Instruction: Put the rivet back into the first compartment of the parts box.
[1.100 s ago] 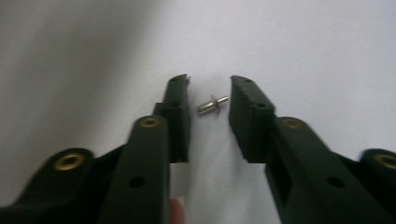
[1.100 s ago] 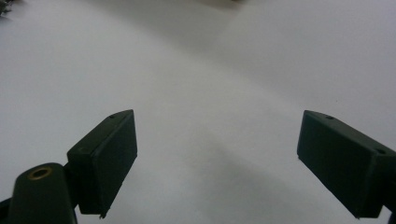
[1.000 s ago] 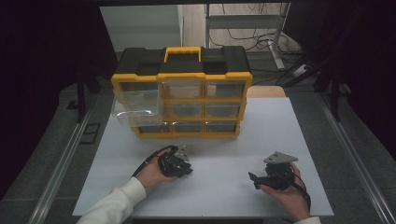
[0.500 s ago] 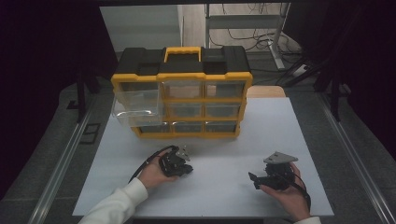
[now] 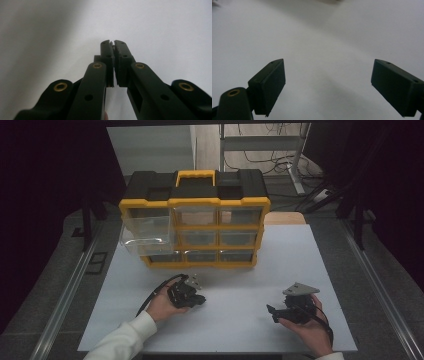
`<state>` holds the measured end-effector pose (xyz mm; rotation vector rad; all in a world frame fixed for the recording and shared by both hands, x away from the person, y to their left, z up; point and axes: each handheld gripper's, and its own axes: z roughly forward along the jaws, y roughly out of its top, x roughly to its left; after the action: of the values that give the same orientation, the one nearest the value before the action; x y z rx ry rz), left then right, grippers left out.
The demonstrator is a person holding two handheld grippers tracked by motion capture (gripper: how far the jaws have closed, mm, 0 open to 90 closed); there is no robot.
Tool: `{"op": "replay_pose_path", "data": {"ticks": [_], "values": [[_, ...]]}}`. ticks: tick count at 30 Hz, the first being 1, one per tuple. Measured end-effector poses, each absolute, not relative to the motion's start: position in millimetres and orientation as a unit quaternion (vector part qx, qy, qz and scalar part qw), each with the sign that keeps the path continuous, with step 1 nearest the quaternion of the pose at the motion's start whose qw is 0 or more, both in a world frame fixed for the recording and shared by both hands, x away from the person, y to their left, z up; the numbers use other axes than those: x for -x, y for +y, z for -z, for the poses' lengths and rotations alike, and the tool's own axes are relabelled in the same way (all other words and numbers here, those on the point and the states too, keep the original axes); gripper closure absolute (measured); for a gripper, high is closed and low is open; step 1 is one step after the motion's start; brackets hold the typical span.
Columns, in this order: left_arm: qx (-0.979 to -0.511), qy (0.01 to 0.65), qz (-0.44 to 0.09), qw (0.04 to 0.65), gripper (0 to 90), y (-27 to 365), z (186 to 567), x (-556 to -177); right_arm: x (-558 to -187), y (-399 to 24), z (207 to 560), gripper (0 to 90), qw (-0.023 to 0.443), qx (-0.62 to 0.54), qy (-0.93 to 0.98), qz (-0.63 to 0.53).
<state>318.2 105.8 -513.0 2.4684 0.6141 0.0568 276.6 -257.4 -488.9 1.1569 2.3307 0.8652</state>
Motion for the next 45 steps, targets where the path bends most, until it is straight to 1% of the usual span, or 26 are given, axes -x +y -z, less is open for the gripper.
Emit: {"op": "replay_pose_path", "data": {"ticks": [1,2,7,11,21,23,39,45], "values": [[-0.931,0.224,-0.023,0.287,87.2,108.5,511.0,-318.6,-276.4,-257.6,488.7,12.5,0.199,-0.413,0.833,-0.309],[-0.926,0.233,-0.023,0.297,87.2,109.3,510.8,-316.9,-276.4,-257.6,488.7,12.5,0.199,-0.413,0.833,-0.309],[-0.920,0.248,-0.023,0.302,87.2,121.1,503.9,-310.9,-276.3,-257.4,488.8,12.5,0.199,-0.413,0.833,-0.309],[-0.919,0.248,-0.024,0.305,87.2,135.2,501.6,-306.9,-276.4,-257.0,488.9,12.5,0.198,-0.414,0.833,-0.308],[-0.901,0.285,-0.032,0.325,87.2,179.3,494.9,-298.0,-276.6,-256.0,489.5,12.5,0.197,-0.414,0.834,-0.306],[-0.892,0.305,-0.029,0.331,87.2,188.8,493.5,-295.9,-276.7,-255.8,489.6,12.5,0.197,-0.413,0.835,-0.306],[-0.859,0.363,-0.056,0.357,87.2,259.8,470.9,-293.1,-276.9,-254.4,490.1,12.5,0.196,-0.413,0.836,-0.304],[-0.846,0.374,-0.074,0.373,87.2,281.2,453.3,-293.8,-277.1,-253.6,490.3,12.5,0.196,-0.413,0.836,-0.304]]}}
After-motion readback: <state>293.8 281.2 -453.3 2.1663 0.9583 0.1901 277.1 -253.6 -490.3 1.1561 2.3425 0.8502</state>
